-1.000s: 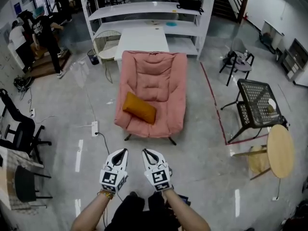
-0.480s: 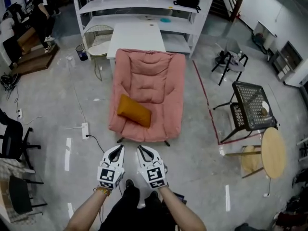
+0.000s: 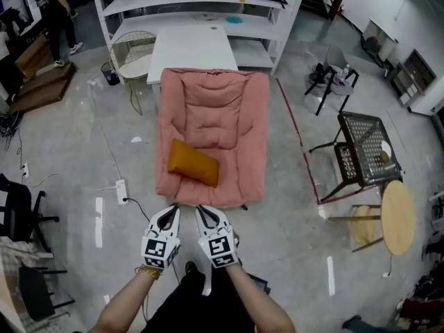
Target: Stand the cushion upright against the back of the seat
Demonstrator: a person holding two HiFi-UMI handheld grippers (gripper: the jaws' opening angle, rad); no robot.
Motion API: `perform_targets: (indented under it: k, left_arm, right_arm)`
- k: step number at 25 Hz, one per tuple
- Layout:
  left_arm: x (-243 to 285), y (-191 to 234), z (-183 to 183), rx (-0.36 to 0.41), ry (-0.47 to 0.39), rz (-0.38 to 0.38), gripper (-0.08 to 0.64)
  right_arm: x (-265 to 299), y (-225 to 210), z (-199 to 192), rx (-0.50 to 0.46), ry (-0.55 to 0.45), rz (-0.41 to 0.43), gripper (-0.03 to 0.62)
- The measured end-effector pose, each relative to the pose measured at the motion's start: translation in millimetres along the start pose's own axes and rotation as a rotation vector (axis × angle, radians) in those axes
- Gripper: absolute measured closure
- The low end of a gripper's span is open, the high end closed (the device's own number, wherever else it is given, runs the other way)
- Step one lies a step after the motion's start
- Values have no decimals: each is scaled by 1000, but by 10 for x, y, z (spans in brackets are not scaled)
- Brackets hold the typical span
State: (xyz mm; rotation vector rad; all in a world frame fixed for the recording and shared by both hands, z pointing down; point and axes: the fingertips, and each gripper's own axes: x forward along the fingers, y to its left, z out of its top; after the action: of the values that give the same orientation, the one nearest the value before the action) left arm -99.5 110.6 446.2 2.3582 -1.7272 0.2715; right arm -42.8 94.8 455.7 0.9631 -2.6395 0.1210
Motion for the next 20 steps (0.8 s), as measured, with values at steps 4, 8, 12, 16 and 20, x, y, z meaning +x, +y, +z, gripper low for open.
perform_targets:
  k: [4,8,12,16,20]
  left_arm:
    - [429,118,-16,-2,39,25,548]
    - [843,193,-36,-4,103,58,548]
    - [1167,312,-105,-5,139,99,548]
    - [1419,449,-201,-26,144,134,548]
    - [1683,600,-348,-31,170,119,548]
  right_arm:
    - [276,-384,-67,13,14,28,575]
    - [547,-780,-96,8,27,84,575]
    - [845,-1091,-171,-22,38,155,575]
    - [1154,-1334,-347,-57,68,197,574]
    - [1516,-1490,-549,-69,101,204,574]
